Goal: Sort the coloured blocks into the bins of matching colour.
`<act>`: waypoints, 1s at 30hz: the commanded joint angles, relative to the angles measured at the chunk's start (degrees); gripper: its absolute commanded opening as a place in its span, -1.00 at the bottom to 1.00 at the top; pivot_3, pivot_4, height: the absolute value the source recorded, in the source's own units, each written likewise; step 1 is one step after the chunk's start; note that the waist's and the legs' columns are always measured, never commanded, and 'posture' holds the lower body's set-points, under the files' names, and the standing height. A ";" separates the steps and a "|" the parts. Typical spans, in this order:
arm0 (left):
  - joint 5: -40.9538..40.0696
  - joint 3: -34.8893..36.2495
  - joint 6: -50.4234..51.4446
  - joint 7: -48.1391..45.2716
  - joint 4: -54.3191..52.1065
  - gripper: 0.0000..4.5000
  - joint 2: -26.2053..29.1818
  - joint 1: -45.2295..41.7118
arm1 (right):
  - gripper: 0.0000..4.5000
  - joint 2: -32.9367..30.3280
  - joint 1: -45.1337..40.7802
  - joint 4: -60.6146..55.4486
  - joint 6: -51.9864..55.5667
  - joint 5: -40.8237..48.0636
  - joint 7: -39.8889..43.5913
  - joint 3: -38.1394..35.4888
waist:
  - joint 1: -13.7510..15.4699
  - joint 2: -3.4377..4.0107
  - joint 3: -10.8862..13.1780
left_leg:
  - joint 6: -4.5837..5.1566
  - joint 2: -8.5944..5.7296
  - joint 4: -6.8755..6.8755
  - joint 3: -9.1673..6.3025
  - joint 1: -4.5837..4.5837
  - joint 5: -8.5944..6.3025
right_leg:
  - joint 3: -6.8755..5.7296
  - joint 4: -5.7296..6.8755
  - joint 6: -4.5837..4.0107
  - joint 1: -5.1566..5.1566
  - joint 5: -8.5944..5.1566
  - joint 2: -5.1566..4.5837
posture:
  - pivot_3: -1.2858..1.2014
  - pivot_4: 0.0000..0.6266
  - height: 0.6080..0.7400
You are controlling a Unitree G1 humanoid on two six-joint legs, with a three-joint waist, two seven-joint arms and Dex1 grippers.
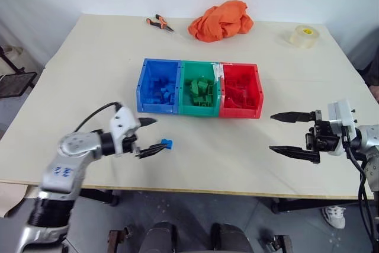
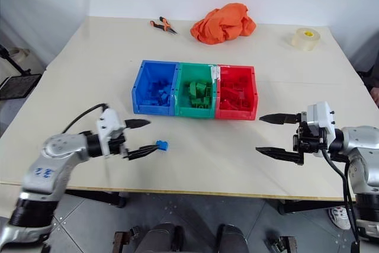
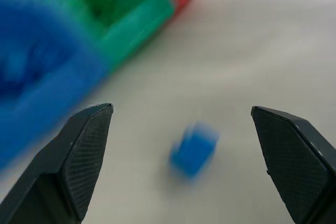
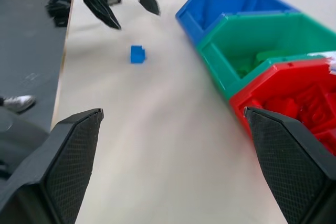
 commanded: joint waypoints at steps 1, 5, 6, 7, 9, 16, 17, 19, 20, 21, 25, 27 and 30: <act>-4.36 5.83 1.24 -3.37 -3.65 1.00 3.91 4.34 | 1.00 -0.50 -2.35 1.54 -1.61 -0.46 3.95 1.22 | 0.04 0.00 0.00 | 0.00 0.00 0.00 0.00 -0.02 0.00 | -0.02 0.01 0.00 -0.02 0.00 0.01 | 0.03 -0.52 1.00; -6.31 11.54 0.96 -7.31 -3.02 1.00 8.23 12.25 | 1.00 -0.49 -3.70 3.03 -2.74 -1.04 5.70 3.10 | -0.20 0.00 0.01 | -0.01 0.02 -0.01 0.04 0.01 -0.01 | 0.00 0.00 -0.01 -0.02 -0.01 -0.02 | 0.03 -0.52 1.00; -6.28 12.77 0.04 -8.32 -2.16 1.00 9.02 13.99 | 1.00 -0.52 -4.01 3.47 -3.00 -1.28 5.73 3.45 | -0.28 0.01 0.01 | -0.02 0.03 0.00 0.05 0.00 -0.01 | 0.00 -0.01 -0.02 -0.03 -0.01 -0.03 | 0.03 -0.52 1.00; -6.14 13.59 -0.67 -8.90 -1.46 1.00 9.67 15.22 | 1.00 -0.62 -4.27 3.88 -3.24 -1.47 5.83 3.78 | -0.26 0.02 0.01 | -0.03 0.04 -0.01 0.05 0.01 -0.02 | 0.00 0.00 -0.03 -0.03 -0.02 -0.04 | 0.03 -0.52 1.00; -6.13 14.44 -1.73 -9.24 -0.66 1.00 9.94 16.08 | 1.00 -0.69 -4.68 4.48 -3.63 -1.61 5.94 4.21 | -0.14 0.05 0.03 | -0.04 0.04 -0.01 0.06 0.00 -0.02 | -0.01 0.00 -0.04 -0.05 -0.02 -0.04 | 0.03 -0.52 1.00; -4.86 7.87 -3.88 -6.19 -2.72 1.00 5.88 10.53 | 1.00 -0.66 -5.06 4.58 -3.78 -1.61 5.34 4.51 | 0.00 0.05 0.03 | -0.07 0.03 -0.01 0.05 0.01 -0.05 | 0.04 0.03 -0.04 -0.06 -0.02 -0.14 | 0.03 -0.52 1.00; -3.88 6.11 -4.47 -5.18 -2.40 1.00 4.75 8.72 | 1.00 -0.73 -4.91 4.48 -3.75 -1.65 5.08 4.43 | 0.03 0.06 0.03 | -0.07 0.03 -0.01 0.06 0.01 -0.05 | 0.04 0.04 -0.04 -0.06 -0.02 -0.13 | 0.03 -0.52 1.00; -1.88 3.08 -5.88 -3.64 -1.02 1.00 2.93 5.50 | 1.00 -0.85 -4.55 4.28 -3.73 -1.79 4.67 4.32 | 0.05 0.05 0.03 | -0.07 0.02 0.01 0.07 0.01 -0.05 | 0.02 0.07 -0.04 -0.06 -0.02 -0.06 | 0.03 -0.52 1.00; -0.58 1.49 -7.49 -3.05 0.43 1.00 1.79 3.74 | 1.00 -0.84 -4.32 4.09 -3.71 -1.79 4.39 4.21 | 0.01 0.03 0.02 | -0.06 0.02 0.01 0.09 0.00 -0.05 | 0.01 0.08 -0.03 -0.07 -0.02 -0.01 | 0.03 -0.52 1.00; 0.82 -0.14 -9.39 -2.43 2.24 1.00 0.44 1.78 | 1.00 -0.81 -4.02 3.73 -3.61 -1.69 4.14 4.06 | 0.04 0.03 0.02 | -0.06 0.02 0.00 0.11 0.02 -0.05 | -0.01 0.10 -0.03 -0.07 -0.02 0.04 | 0.03 -0.52 1.00; 4.52 -5.28 -14.89 -2.04 9.92 1.00 -3.94 -4.86 | 1.00 -0.75 -2.78 2.25 -3.33 -1.48 2.93 3.39 | 0.08 0.02 0.01 | -0.04 -0.01 0.01 0.27 0.04 -0.03 | -0.33 0.14 -0.02 -0.12 -0.01 0.19 | 0.03 -0.52 1.00; 5.81 -7.38 -17.68 -2.93 14.20 1.00 -5.54 -7.45 | 1.00 -0.72 -2.06 1.41 -3.13 -1.41 2.33 3.01 | 0.11 0.03 0.00 | -0.03 -0.01 0.01 0.31 0.06 -0.03 | -0.34 0.21 -0.02 -0.14 -0.01 0.20 | 0.03 -0.52 1.00; 7.82 -10.07 -19.91 -3.45 19.69 1.00 -7.37 -10.20 | 1.00 -0.74 -0.52 -0.40 -2.57 -1.11 1.30 2.22 | 0.15 0.02 0.00 | -0.02 -0.01 0.04 0.34 0.04 -0.02 | -0.33 0.20 -0.02 -0.15 -0.01 0.23 | 0.03 -0.52 1.00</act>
